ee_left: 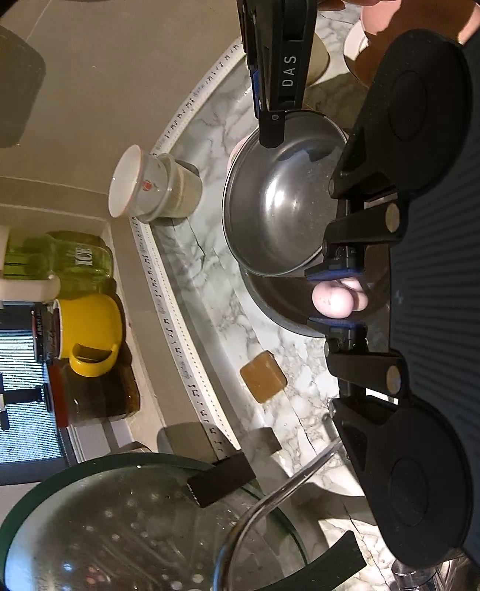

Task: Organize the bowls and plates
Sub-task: 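Lift the pink pot with both grippers and lower it into the steel bowl, then open both grippers and withdraw from the pink pot, then move both grippers to the cream bowl and close on its rim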

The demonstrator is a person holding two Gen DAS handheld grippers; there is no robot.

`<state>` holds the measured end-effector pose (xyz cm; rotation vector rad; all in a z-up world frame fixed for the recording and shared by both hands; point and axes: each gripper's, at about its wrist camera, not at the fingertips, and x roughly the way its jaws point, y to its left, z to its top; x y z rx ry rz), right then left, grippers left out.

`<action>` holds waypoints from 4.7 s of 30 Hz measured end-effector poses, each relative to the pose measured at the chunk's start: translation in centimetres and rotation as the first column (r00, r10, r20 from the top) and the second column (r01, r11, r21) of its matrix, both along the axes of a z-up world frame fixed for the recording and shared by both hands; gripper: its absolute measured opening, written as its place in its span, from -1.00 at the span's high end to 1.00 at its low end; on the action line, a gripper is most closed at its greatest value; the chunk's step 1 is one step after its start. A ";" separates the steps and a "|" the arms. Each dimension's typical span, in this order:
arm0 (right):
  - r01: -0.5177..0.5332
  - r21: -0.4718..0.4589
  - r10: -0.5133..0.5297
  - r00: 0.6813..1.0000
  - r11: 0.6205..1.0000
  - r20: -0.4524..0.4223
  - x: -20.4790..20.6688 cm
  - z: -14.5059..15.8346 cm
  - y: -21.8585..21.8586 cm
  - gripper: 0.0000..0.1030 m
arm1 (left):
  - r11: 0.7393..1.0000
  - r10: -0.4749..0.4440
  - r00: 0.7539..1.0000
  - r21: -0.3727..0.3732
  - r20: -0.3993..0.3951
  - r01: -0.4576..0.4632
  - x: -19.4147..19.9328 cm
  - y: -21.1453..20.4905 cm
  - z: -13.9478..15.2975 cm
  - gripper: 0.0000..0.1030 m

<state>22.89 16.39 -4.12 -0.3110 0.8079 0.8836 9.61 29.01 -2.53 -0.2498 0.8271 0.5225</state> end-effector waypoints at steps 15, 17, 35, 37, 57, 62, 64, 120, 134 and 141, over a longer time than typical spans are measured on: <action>-0.020 -0.033 0.020 1.000 0.999 -0.005 -0.2 -1.8 0.2 0.42 | 1.000 -0.014 1.000 0.014 -0.013 0.014 0.0 0.0 -1.8 0.63; -0.019 -0.038 0.019 1.000 0.999 -0.007 -0.2 -2.0 0.2 0.42 | 1.000 -0.018 1.000 0.014 -0.016 0.018 0.2 0.0 -2.0 0.63; -0.021 -0.065 0.018 0.999 0.998 -0.045 0.4 -2.2 0.6 0.34 | 0.999 -0.033 0.999 -0.014 -0.038 0.032 1.0 0.9 -2.7 0.61; -0.027 -0.066 0.024 0.999 0.997 -0.049 0.4 -1.9 0.6 0.26 | 0.999 -0.034 0.999 -0.015 -0.040 0.033 1.1 0.9 -2.7 0.61; -0.075 -0.042 0.073 0.996 0.996 -0.051 0.1 -0.3 -1.8 -0.02 | 0.996 -0.037 0.999 -0.087 -0.018 0.036 0.2 1.0 -1.4 0.53; -0.088 -0.032 0.087 0.995 0.996 -0.041 -0.1 0.8 -2.9 -0.07 | 0.994 -0.069 0.998 -0.089 0.010 0.070 -0.2 0.3 -0.1 0.40; -0.091 -0.023 0.090 0.995 0.996 -0.043 -0.2 1.3 -3.4 -0.08 | 0.992 -0.083 0.996 -0.094 0.024 0.085 -0.3 -0.1 0.5 0.40; 0.344 -0.041 -0.345 0.918 0.938 -0.197 11.4 -3.5 -18.4 -0.31 | 0.935 -0.343 0.939 -0.106 -0.016 0.339 21.0 -14.2 -3.5 -0.98; 0.362 -0.078 -0.371 0.905 0.929 -0.209 12.1 -4.9 -17.4 0.26 | 0.931 -0.324 0.945 -0.192 -0.040 0.311 23.2 -13.6 -6.2 -0.58; 0.360 -0.089 -0.371 0.906 0.929 -0.204 12.2 -5.1 -17.3 0.52 | 0.917 -0.346 0.937 -0.227 -0.041 0.328 23.6 -14.1 -7.1 -0.06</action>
